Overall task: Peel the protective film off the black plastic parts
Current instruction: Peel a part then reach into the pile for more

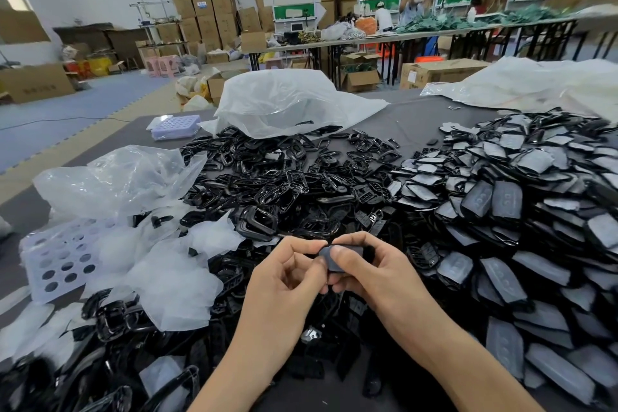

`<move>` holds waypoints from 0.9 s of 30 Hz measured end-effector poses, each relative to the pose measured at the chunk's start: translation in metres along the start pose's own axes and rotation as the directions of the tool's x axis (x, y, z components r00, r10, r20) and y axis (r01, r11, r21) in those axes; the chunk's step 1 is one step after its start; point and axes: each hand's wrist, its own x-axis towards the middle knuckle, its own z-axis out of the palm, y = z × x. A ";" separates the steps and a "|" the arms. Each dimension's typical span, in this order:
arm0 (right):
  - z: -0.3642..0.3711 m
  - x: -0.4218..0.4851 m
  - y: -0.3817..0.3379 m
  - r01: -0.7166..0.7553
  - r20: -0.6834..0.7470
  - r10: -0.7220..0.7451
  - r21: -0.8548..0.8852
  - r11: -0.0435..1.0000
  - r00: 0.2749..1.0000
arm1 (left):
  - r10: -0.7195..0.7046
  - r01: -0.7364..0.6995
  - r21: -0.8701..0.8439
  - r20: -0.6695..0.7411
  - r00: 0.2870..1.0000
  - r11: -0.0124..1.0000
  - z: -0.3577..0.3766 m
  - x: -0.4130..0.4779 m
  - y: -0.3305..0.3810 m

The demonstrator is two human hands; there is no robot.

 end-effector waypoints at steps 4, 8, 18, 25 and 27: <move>-0.004 0.002 0.001 -0.028 0.007 0.027 0.018 0.999 1.000 | 0.029 -0.029 0.062 0.009 1.000 0.998 0.001 -0.002 0.000; -0.007 0.003 0.001 -0.035 0.014 0.036 -0.046 0.998 0.999 | 0.066 -0.073 0.157 0.047 0.997 0.985 0.003 -0.007 0.003; -0.006 -0.001 -0.006 0.047 -0.178 -0.053 -0.037 0.998 0.983 | 0.392 -0.486 0.639 0.297 0.871 0.596 0.000 -0.010 0.000; -0.013 0.003 -0.007 0.016 -0.210 -0.008 0.035 0.999 0.978 | 0.369 -0.574 0.612 0.439 0.819 0.545 0.018 -0.020 -0.002; -0.014 0.005 -0.008 0.034 -0.204 -0.016 0.085 0.996 0.979 | 0.387 -0.543 0.595 0.381 0.839 0.592 0.017 -0.019 0.000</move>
